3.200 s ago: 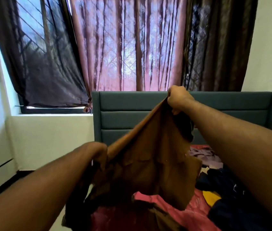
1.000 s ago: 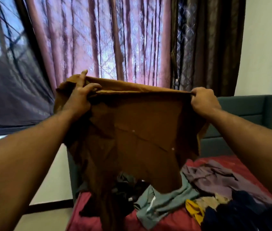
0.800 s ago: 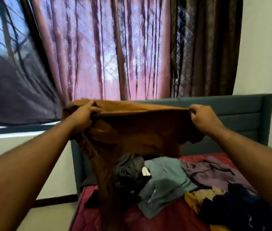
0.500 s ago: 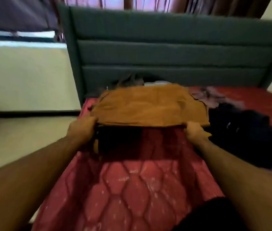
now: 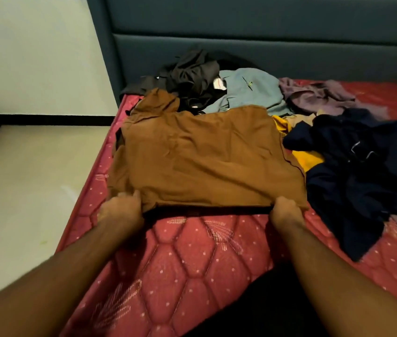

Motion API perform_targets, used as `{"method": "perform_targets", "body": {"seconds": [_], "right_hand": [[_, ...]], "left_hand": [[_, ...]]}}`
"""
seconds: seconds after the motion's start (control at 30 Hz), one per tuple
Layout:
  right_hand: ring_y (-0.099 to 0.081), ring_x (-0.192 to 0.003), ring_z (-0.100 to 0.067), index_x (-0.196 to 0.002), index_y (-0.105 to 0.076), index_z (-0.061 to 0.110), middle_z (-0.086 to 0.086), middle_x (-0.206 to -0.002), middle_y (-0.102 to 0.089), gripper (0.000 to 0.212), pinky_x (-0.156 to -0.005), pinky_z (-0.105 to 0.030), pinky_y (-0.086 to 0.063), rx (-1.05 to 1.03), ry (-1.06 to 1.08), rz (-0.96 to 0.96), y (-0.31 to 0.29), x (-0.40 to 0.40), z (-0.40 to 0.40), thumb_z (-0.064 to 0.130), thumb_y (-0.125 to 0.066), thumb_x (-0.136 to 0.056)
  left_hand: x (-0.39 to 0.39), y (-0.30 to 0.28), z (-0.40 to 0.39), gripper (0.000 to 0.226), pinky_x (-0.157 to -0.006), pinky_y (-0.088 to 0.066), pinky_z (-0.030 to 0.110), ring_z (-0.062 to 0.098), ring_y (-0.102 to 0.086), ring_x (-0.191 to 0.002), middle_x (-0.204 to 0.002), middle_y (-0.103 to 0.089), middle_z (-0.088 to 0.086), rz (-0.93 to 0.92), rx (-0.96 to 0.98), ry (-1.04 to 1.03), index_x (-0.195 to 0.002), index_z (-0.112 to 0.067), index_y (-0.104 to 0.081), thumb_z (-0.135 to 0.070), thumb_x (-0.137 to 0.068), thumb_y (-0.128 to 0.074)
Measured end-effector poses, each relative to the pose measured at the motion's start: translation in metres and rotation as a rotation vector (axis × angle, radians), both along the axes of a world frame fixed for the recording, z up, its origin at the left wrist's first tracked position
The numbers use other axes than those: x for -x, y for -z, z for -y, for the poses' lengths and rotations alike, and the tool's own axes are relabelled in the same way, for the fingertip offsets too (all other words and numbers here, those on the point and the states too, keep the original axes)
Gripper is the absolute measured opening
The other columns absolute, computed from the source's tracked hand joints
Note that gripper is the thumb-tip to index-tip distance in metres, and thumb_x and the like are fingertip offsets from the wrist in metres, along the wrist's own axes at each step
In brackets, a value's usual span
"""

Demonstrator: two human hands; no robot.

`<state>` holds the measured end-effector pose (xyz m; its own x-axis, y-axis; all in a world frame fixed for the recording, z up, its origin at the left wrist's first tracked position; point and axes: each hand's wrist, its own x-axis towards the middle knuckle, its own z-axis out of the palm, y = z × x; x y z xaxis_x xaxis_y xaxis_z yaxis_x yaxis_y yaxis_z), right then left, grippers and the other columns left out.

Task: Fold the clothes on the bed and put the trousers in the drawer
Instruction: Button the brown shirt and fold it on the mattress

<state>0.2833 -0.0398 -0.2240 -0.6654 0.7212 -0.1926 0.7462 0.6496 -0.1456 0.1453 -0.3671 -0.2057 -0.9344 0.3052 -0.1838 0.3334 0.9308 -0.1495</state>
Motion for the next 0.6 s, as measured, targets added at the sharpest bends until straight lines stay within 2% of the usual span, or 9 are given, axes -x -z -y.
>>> {"method": "perform_targets", "body": {"seconds": [0.13, 0.23, 0.27, 0.37, 0.43, 0.47, 0.53, 0.57, 0.6], "right_hand": [[-0.058, -0.117, -0.034, -0.121, -0.056, 0.006, -0.016, -0.128, -0.058, 0.030, -0.094, -0.039, -0.047, -0.086, -0.037, 0.161, -0.014, -0.011, 0.029, 0.009, -0.040, -0.095], [-0.061, -0.112, -0.032, -0.119, -0.058, 0.008, -0.012, -0.123, -0.061, 0.027, -0.089, -0.036, -0.049, -0.071, -0.287, 0.030, -0.015, 0.000, 0.093, 0.016, -0.046, -0.095], [-0.061, -0.114, -0.028, -0.121, -0.058, 0.007, -0.010, -0.123, -0.062, 0.029, -0.089, -0.032, -0.048, 0.093, -0.412, -0.054, -0.014, 0.005, 0.124, 0.018, -0.053, -0.094], [-0.063, -0.111, -0.011, -0.134, -0.050, 0.005, -0.001, -0.122, -0.064, 0.055, -0.090, -0.022, -0.048, 0.987, -0.614, -0.312, -0.002, 0.010, 0.214, -0.001, -0.071, -0.083], [-0.065, -0.102, -0.015, -0.126, -0.054, 0.002, -0.012, -0.117, -0.067, 0.050, -0.085, -0.030, -0.052, 1.259, -0.455, -0.551, 0.014, 0.018, 0.255, -0.012, -0.064, -0.079], [-0.066, -0.099, -0.020, -0.120, -0.059, 0.004, -0.017, -0.114, -0.068, 0.043, -0.083, -0.035, -0.052, 1.420, -0.281, -0.679, 0.013, 0.023, 0.268, -0.009, -0.062, -0.080], [-0.068, -0.093, -0.024, -0.117, -0.065, 0.009, -0.016, -0.111, -0.070, 0.034, -0.082, -0.037, -0.054, 1.666, 0.060, -0.925, 0.005, 0.029, 0.274, 0.004, -0.063, -0.083], [-0.069, -0.089, -0.024, -0.116, -0.066, 0.008, -0.014, -0.108, -0.071, 0.034, -0.079, -0.035, -0.056, 1.853, 0.219, -0.973, -0.001, 0.030, 0.271, 0.013, -0.065, -0.082], [-0.070, -0.083, -0.025, -0.114, -0.067, 0.005, -0.014, -0.102, -0.072, 0.043, -0.076, -0.034, -0.056, 2.000, 0.298, -0.899, -0.001, 0.030, 0.267, 0.024, -0.071, -0.075]], "left_hand": [[-0.016, -0.011, 0.036, 0.045, -0.081, -0.053, 0.035, 0.028, -0.064, -0.103, -0.116, -0.062, 0.007, 0.034, -0.083, -0.039, -0.115, -0.020, -0.051, -0.050, -0.083, -0.061], [-0.031, -0.014, 0.041, 0.043, -0.081, -0.052, 0.035, 0.029, -0.064, -0.103, -0.115, -0.065, 0.007, 0.099, -0.250, -0.086, -0.112, -0.023, -0.054, -0.051, -0.080, -0.062], [-0.035, -0.019, 0.041, 0.045, -0.081, -0.053, 0.036, 0.030, -0.064, -0.102, -0.114, -0.067, 0.006, 0.099, -0.395, -0.111, -0.111, -0.025, -0.055, -0.052, -0.076, -0.064], [-0.051, -0.037, 0.026, 0.043, -0.070, -0.056, 0.032, 0.025, -0.068, -0.087, -0.102, -0.069, -0.001, 0.287, -1.005, -0.240, -0.114, -0.026, -0.057, -0.038, -0.076, -0.075], [-0.063, -0.056, 0.020, 0.036, -0.055, -0.054, 0.028, 0.020, -0.063, -0.071, -0.101, -0.066, -0.002, 0.610, -1.387, -0.446, -0.119, -0.028, -0.053, -0.018, -0.088, -0.069], [-0.065, -0.062, 0.023, 0.036, -0.054, -0.053, 0.028, 0.020, -0.062, -0.071, -0.104, -0.066, 0.002, 0.676, -1.539, -0.491, -0.122, -0.025, -0.054, -0.009, -0.092, -0.063], [-0.059, -0.060, 0.046, 0.039, -0.067, -0.056, 0.029, 0.021, -0.064, -0.086, -0.110, -0.066, 0.008, 0.496, -1.701, -0.419, -0.125, -0.015, -0.058, 0.005, -0.092, -0.056], [-0.054, -0.053, 0.062, 0.044, -0.081, -0.055, 0.028, 0.020, -0.063, -0.100, -0.116, -0.064, 0.007, 0.367, -1.666, -0.314, -0.129, -0.013, -0.057, 0.008, -0.090, -0.056], [-0.051, -0.046, 0.078, 0.051, -0.096, -0.051, 0.025, 0.017, -0.057, -0.116, -0.127, -0.059, 0.003, 0.311, -1.553, -0.182, -0.136, -0.015, -0.053, 0.004, -0.089, -0.061]]}}
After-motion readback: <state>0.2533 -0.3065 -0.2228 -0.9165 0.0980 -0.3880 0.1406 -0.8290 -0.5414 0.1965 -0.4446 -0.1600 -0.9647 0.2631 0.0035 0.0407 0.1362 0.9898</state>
